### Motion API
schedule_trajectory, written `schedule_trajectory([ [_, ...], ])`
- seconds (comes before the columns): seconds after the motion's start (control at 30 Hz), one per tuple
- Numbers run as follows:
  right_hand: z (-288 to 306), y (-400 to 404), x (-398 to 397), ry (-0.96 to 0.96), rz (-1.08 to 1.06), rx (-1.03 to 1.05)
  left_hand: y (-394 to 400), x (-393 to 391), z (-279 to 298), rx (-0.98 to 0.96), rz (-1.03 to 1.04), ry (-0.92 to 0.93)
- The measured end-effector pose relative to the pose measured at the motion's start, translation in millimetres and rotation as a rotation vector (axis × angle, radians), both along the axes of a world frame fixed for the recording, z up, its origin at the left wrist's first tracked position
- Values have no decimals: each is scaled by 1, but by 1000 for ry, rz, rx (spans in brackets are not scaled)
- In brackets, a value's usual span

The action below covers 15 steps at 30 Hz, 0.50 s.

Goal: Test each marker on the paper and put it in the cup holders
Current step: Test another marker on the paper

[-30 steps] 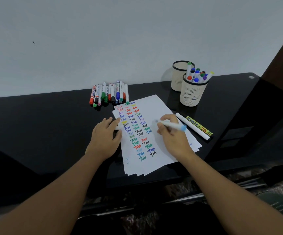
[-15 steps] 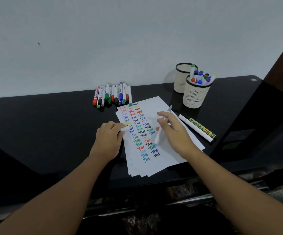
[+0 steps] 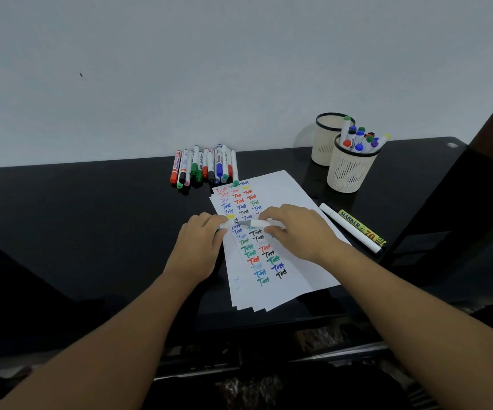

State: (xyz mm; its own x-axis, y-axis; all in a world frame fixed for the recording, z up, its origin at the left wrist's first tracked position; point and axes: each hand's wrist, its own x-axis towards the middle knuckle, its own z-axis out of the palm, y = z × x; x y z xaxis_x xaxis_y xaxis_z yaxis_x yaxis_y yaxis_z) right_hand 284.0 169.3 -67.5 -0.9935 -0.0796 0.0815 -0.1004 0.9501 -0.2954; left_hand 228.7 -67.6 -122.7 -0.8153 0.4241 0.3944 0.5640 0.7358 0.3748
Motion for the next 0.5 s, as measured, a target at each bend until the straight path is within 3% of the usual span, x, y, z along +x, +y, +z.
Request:
schedule_trajectory([
  [0.3, 6, -18, -6, 3, 109, 90, 0, 4, 2, -24, -82, 57],
  [0.5, 11, -26, -11, -31, 204, 175, 1, 12, 6, 50, -73, -36],
])
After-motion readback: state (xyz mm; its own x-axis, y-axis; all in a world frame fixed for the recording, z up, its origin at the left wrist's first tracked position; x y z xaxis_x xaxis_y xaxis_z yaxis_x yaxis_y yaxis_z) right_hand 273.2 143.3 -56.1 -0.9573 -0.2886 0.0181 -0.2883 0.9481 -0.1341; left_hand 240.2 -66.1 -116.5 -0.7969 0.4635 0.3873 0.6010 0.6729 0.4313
